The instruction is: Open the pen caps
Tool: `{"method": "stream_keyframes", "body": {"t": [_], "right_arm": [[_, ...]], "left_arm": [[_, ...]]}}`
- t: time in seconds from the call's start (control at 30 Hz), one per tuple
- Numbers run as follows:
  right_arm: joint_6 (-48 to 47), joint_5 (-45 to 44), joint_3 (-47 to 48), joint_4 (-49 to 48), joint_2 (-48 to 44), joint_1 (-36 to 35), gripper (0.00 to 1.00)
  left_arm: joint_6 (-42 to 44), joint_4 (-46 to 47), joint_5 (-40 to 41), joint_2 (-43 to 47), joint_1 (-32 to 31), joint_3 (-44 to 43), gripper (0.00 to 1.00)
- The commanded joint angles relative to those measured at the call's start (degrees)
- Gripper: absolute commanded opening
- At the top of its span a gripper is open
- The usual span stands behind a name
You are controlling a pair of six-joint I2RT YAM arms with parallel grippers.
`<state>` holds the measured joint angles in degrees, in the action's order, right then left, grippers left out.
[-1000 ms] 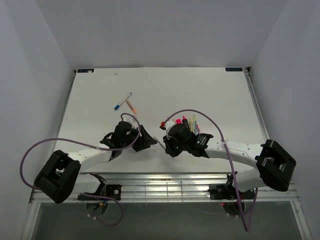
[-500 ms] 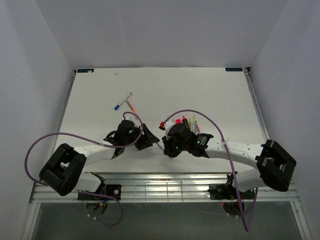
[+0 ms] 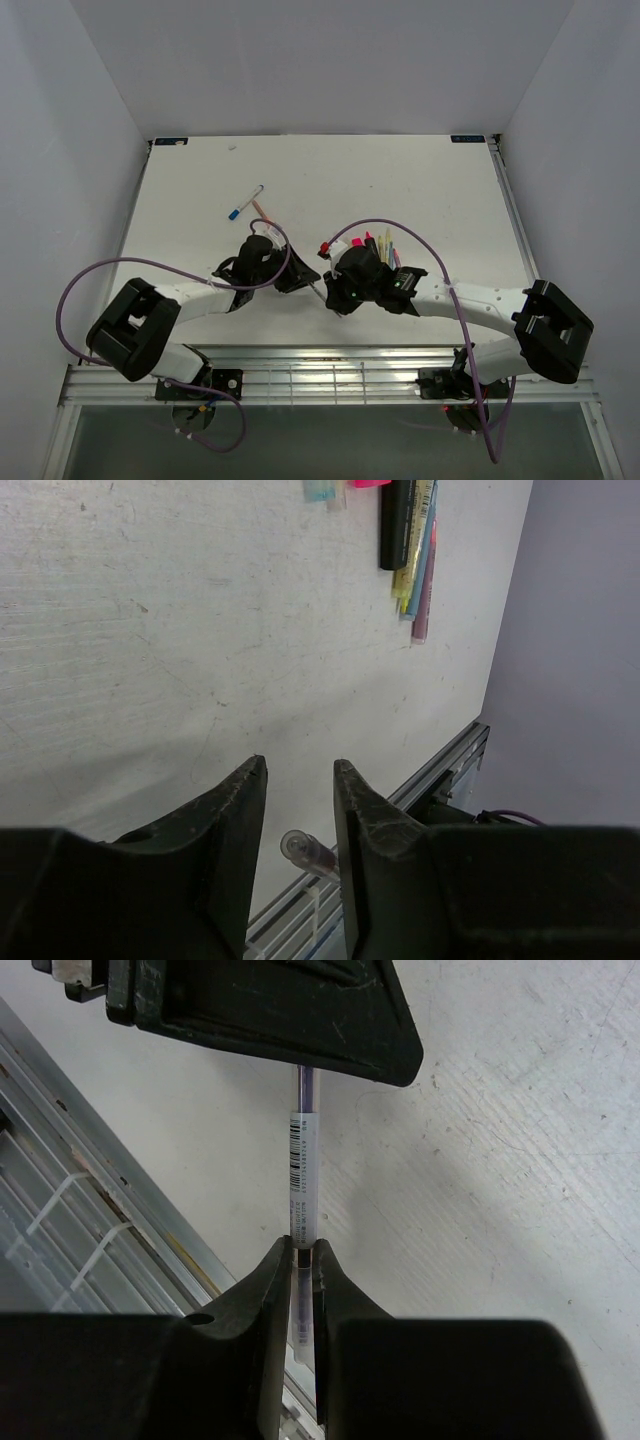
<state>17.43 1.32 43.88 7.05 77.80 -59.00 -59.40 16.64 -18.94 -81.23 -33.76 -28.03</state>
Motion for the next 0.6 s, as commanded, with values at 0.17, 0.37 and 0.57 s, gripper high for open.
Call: {"method": "stream_keyframes", "body": {"t": [0.17, 0.37, 0.57], "right_arm": [[0.4, 0.1, 1.7, -2.7, -0.5, -0.3, 0.08], [0.0, 0.3, 2.0, -3.4, 0.2, -0.3, 0.14], [-1.4, 0.8, 5.2, -4.3, 4.2, -0.3, 0.39]], "left_arm": [[-0.6, 1.6, -0.9, -0.4, -0.6, -1.8, 0.27], [-0.9, 1.9, -1.6, -1.1, -0.7, -2.5, 0.0], [-1.7, 2.3, -2.2, -1.7, -1.1, -3.5, 0.0]]}}
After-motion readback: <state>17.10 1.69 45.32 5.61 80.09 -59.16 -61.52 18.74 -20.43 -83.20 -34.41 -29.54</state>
